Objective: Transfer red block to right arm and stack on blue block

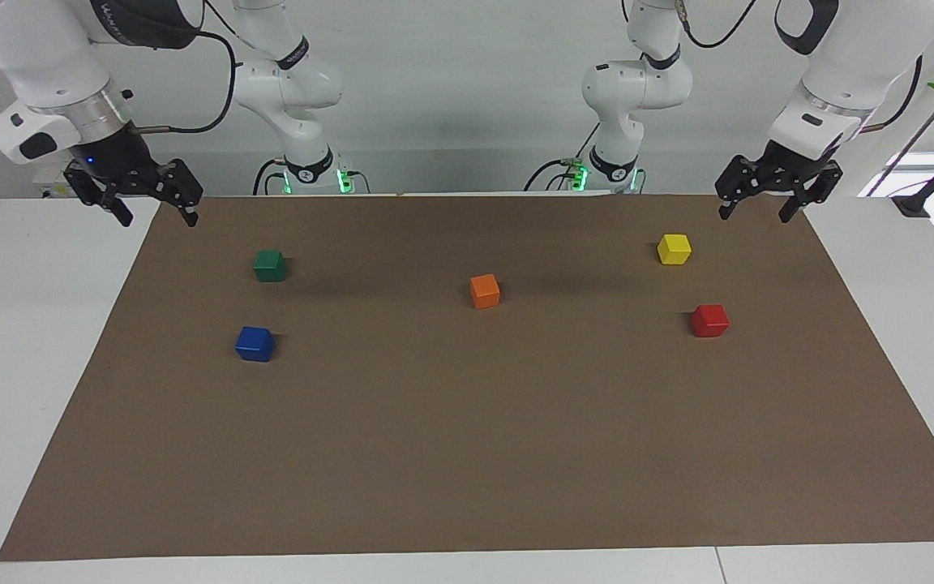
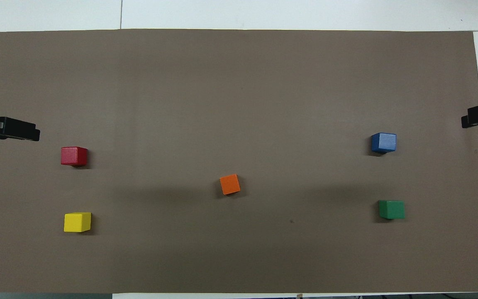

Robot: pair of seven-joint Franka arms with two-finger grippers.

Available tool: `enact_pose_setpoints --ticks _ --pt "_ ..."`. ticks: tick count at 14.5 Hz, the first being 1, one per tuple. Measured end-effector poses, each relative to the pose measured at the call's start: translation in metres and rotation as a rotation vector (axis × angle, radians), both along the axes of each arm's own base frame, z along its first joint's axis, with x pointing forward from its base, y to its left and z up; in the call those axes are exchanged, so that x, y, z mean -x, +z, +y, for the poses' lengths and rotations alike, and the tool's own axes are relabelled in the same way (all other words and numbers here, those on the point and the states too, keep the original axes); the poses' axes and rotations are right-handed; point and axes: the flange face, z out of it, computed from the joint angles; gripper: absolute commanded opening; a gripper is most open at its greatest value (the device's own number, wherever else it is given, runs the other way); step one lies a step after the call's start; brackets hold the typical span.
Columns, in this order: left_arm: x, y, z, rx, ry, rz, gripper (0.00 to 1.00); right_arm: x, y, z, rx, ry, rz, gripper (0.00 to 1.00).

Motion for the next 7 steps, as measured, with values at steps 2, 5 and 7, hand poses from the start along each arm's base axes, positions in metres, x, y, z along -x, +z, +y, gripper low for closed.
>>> enact_pose_setpoints --ticks 2,5,7 --pt "0.0000 0.0000 0.0000 0.000 0.000 0.000 1.00 0.0000 0.0000 0.0000 0.000 0.000 0.000 1.00" --pt "0.0006 0.0011 0.0010 0.000 0.002 -0.002 1.00 0.0000 0.0000 0.0000 0.000 0.000 0.000 1.00" --pt "0.0025 0.0047 0.0022 0.001 0.006 -0.008 1.00 0.0000 0.0000 0.0003 0.000 0.001 0.000 1.00"
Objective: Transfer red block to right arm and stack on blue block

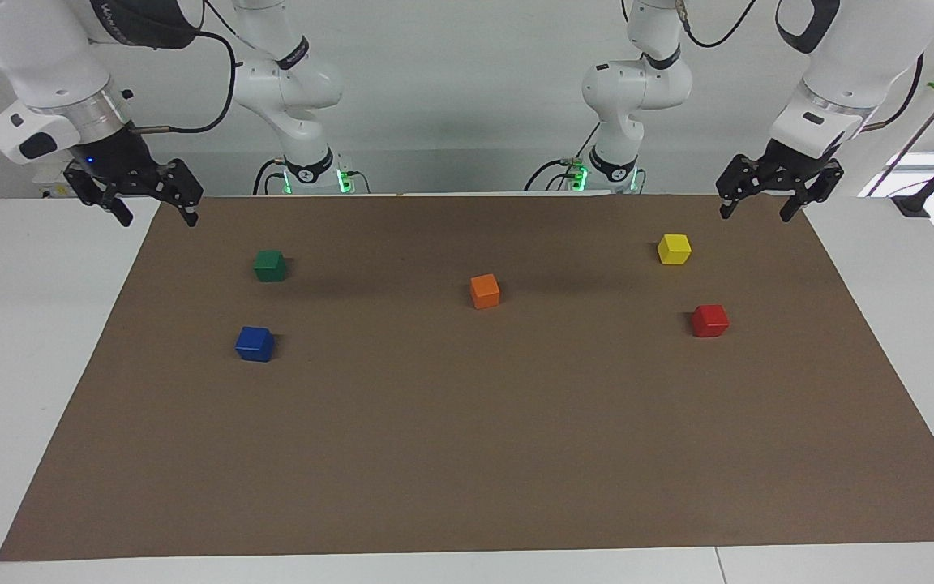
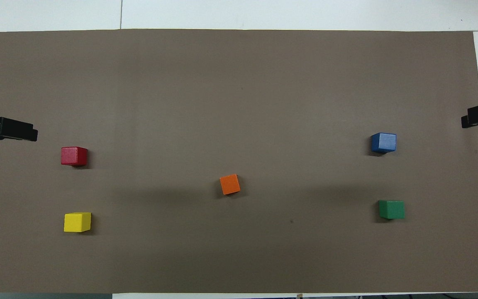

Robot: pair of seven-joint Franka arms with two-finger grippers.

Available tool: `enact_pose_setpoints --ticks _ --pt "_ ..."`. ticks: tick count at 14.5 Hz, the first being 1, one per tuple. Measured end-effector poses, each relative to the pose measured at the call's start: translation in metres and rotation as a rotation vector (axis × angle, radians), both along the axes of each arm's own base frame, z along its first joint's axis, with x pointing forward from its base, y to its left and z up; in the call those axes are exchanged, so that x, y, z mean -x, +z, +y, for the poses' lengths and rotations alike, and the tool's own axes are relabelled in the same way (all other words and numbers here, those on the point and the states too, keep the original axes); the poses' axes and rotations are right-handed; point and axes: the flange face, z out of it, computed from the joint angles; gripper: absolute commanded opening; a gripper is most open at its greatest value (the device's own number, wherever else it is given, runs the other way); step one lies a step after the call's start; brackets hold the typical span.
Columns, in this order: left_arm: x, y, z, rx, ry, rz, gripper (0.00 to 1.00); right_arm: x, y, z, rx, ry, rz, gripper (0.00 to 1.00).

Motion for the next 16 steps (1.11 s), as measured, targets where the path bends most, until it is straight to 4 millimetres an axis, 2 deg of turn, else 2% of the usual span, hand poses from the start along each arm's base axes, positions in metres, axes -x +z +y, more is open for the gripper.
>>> enact_pose_setpoints --ticks 3,5,9,13,16 --pt "0.001 0.002 0.006 0.001 0.015 -0.005 1.00 0.000 0.000 -0.001 0.000 -0.001 0.001 1.00" --pt "0.001 -0.006 0.020 0.001 0.032 -0.008 1.00 0.000 0.000 0.000 0.000 0.000 0.001 1.00" --pt "0.008 -0.049 0.041 -0.002 0.003 -0.036 1.00 0.000 -0.001 0.002 -0.005 0.003 0.003 1.00" --pt "0.009 -0.095 0.058 -0.006 -0.019 -0.044 1.00 0.002 -0.009 0.008 -0.097 -0.003 0.013 1.00" --pt "0.005 -0.126 0.062 -0.006 -0.026 -0.027 1.00 0.008 -0.015 0.011 -0.193 0.007 0.019 1.00"
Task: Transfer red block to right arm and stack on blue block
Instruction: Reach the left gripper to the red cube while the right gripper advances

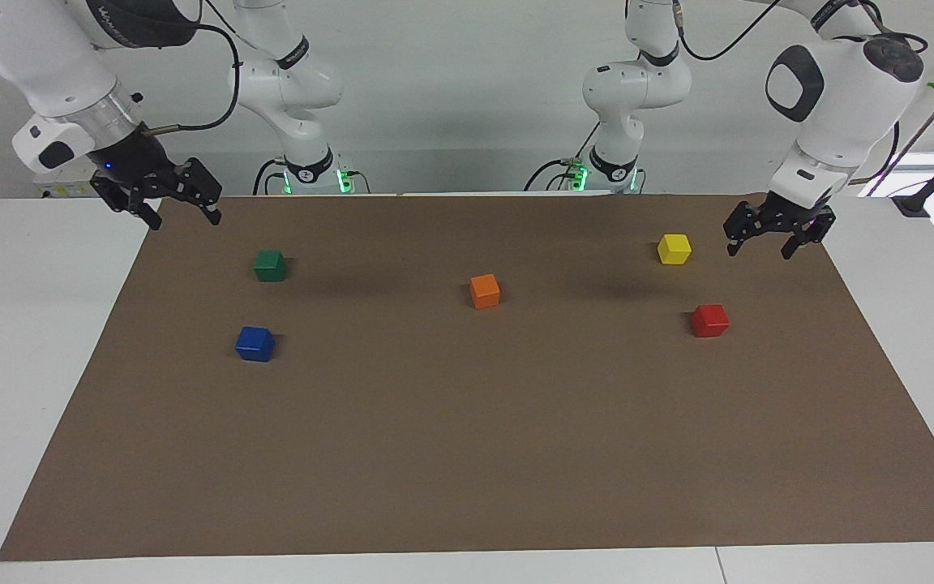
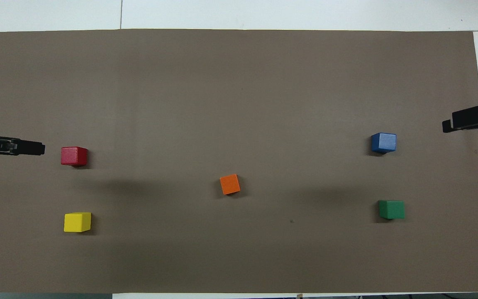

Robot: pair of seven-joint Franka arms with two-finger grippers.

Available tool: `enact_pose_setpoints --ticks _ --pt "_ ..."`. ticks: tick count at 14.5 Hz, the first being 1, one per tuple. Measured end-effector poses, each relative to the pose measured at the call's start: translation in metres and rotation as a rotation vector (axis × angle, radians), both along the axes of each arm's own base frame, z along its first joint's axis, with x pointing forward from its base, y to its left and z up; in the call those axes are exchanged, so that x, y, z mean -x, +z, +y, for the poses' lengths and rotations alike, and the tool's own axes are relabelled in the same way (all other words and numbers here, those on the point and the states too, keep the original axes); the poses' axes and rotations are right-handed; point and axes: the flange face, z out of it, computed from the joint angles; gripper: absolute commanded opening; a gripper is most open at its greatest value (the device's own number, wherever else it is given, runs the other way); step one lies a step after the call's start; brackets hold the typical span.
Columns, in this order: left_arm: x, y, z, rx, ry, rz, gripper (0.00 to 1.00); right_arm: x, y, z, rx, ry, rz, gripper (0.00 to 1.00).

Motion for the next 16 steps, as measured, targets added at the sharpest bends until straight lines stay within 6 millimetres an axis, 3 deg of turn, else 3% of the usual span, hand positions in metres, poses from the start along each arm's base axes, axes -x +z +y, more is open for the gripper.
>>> enact_pose_setpoints --ticks 5,8,12,16 --pt "-0.016 -0.058 0.000 -0.003 -0.001 -0.013 1.00 0.024 -0.022 -0.021 -0.233 0.043 -0.050 1.00" --pt "-0.023 -0.094 0.002 -0.005 0.002 -0.016 1.00 0.038 -0.032 -0.014 -0.359 0.048 -0.068 1.00" --pt "-0.031 -0.125 0.007 -0.006 0.014 -0.016 1.00 0.054 -0.053 -0.013 -0.542 0.064 -0.102 1.00" --pt "-0.022 -0.151 0.016 -0.006 0.036 -0.009 1.00 0.064 -0.064 0.004 -0.739 0.032 -0.124 1.00"
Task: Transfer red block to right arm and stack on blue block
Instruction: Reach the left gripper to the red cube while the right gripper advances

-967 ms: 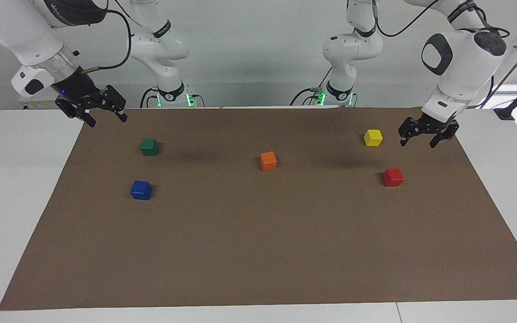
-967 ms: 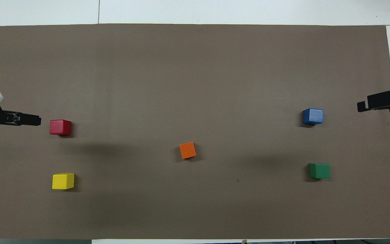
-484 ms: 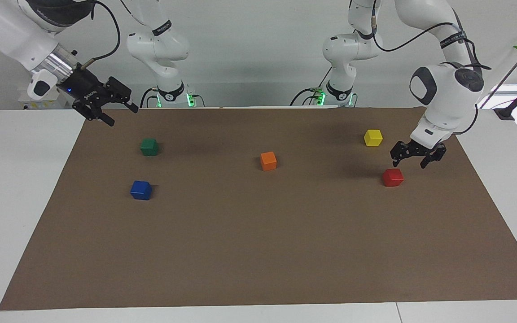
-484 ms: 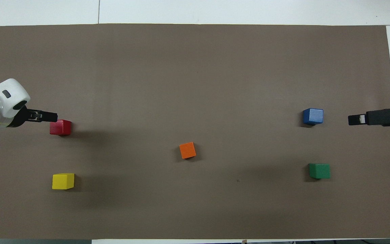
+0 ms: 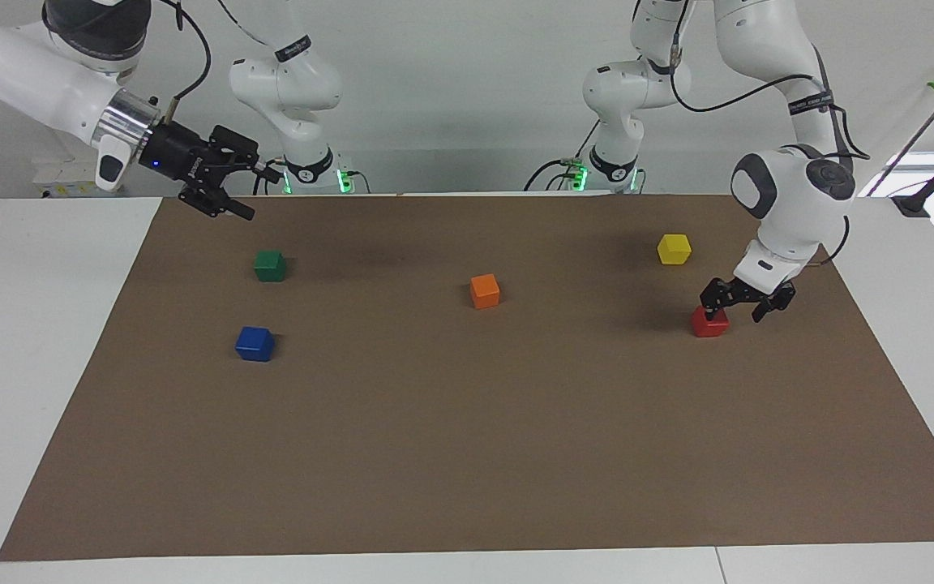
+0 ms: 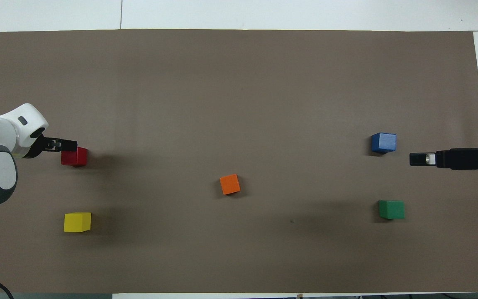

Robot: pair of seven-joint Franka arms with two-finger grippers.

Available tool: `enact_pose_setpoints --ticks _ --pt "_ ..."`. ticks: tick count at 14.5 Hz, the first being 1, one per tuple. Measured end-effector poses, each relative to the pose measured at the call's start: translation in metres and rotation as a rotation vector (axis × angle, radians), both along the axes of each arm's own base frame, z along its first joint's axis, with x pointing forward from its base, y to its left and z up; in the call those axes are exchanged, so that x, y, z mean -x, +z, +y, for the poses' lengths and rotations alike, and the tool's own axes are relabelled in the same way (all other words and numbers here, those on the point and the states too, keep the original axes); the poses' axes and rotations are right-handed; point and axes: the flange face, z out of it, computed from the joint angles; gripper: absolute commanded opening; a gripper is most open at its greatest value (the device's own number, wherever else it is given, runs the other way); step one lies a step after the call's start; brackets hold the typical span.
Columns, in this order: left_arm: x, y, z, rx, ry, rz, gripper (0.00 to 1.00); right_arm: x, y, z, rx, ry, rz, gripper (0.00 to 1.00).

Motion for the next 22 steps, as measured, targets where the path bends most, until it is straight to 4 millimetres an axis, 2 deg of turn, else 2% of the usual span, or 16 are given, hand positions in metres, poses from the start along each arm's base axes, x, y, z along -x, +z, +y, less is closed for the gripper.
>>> enact_pose_setpoints --ticks 3,7,12,13,17,18,20,22 --pt "0.007 -0.011 -0.001 0.004 0.035 0.023 1.00 0.003 -0.021 0.011 -0.154 -0.004 -0.025 1.00" --pt "0.012 -0.020 -0.013 0.010 0.088 0.043 1.00 0.005 -0.073 0.023 -0.342 -0.009 -0.045 1.00" --pt "0.013 -0.021 -0.015 0.010 0.090 0.037 0.98 -0.001 -0.089 0.048 -0.596 -0.037 -0.010 1.00" --pt "0.012 -0.021 -0.015 0.009 0.090 0.033 0.93 -0.001 -0.092 0.053 -0.637 -0.035 -0.008 1.00" --pt "0.013 -0.022 -0.014 0.009 0.090 0.030 0.86 -0.001 -0.106 0.071 -0.769 -0.029 0.001 1.00" --pt "0.013 -0.022 -0.014 0.009 0.090 0.030 0.71 -0.002 -0.108 0.077 -0.800 -0.029 0.007 1.00" --pt "0.013 -0.023 -0.014 0.009 0.088 0.031 0.31 -0.003 -0.112 0.093 -0.870 -0.024 0.017 1.00" --pt "0.013 -0.023 -0.015 0.009 0.085 0.030 0.08 0.000 -0.122 0.115 -0.958 -0.005 0.011 1.00"
